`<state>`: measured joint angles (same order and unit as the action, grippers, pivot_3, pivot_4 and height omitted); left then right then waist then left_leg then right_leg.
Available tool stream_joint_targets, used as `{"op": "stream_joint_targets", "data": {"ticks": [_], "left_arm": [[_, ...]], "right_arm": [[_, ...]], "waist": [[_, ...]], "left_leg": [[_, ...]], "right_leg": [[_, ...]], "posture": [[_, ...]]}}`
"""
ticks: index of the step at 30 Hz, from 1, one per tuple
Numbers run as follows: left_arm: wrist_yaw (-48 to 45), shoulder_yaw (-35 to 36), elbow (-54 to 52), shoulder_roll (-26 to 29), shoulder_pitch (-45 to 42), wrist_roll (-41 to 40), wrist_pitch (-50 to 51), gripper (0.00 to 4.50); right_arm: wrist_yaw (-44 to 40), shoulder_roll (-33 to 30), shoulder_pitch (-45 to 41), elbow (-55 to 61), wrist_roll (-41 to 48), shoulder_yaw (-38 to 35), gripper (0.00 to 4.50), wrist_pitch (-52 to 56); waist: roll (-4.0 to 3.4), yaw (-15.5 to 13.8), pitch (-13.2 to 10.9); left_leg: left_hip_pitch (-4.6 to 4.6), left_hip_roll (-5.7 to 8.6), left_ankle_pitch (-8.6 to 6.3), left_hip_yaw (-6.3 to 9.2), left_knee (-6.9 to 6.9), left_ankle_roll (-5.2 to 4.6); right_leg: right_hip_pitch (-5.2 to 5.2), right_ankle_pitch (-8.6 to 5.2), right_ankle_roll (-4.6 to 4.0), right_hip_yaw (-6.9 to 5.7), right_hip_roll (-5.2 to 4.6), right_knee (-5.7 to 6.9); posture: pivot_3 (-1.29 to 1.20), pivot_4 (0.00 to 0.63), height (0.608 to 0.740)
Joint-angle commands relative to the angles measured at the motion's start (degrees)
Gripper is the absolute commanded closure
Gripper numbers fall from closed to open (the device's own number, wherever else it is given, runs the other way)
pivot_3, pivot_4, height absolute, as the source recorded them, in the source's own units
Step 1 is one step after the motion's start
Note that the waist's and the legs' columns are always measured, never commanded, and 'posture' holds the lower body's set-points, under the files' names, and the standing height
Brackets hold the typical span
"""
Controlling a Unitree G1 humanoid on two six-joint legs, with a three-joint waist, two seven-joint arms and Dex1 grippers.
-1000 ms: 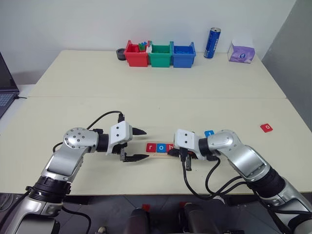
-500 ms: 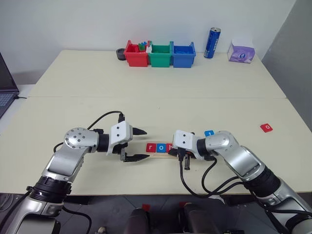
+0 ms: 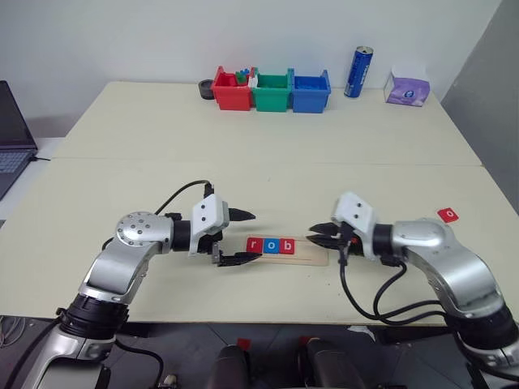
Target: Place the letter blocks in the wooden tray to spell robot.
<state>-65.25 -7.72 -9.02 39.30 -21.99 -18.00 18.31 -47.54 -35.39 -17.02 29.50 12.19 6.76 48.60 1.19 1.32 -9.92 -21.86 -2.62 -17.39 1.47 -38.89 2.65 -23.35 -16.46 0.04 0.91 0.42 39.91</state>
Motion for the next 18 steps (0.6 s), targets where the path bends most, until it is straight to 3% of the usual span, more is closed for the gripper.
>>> {"op": "stream_joint_targets", "data": {"ticks": [1,7,13,18], "left_arm": [[2.79,-0.79,-3.29,-1.41,-2.48,0.41,1.95,0.00],[6.41,-3.68,-5.44,-4.61,-6.71,1.65,6.94,0.00],[8.92,-7.00,-7.38,-8.17,-10.10,2.61,9.30,0.00],[12.00,-9.92,-7.05,-13.13,-13.29,3.46,12.62,0.00]], "right_arm": [[4.67,0.55,4.64,5.10,1.56,-6.62,2.24,1.01],[9.91,3.01,15.23,6.41,4.20,-20.03,0.08,-0.81],[13.27,-0.72,14.59,-4.05,2.31,-29.05,0.01,-4.99],[16.29,-5.76,9.01,-17.97,-3.50,-25.99,0.01,-12.29]], "waist": [[0.00,0.03,0.00],[-0.01,0.25,0.00],[-0.01,0.29,0.00],[-0.01,0.50,0.00]], "left_leg": [[0.01,0.00,0.00,0.00,0.00,0.00],[0.05,0.00,0.00,-0.01,0.00,0.00],[0.09,0.03,0.00,-0.05,0.00,0.01],[0.11,0.05,0.00,-0.12,0.00,0.00]], "right_leg": [[0.00,0.00,0.00,0.01,0.01,0.01],[0.02,-0.01,0.01,0.04,0.06,0.04],[0.05,0.00,0.01,0.08,0.06,0.04],[0.07,0.00,0.01,0.15,0.06,0.04]], "posture": [[0.00,0.150,0.740],[0.00,0.150,0.740],[0.00,0.150,0.740],[0.00,0.150,0.740]]}}
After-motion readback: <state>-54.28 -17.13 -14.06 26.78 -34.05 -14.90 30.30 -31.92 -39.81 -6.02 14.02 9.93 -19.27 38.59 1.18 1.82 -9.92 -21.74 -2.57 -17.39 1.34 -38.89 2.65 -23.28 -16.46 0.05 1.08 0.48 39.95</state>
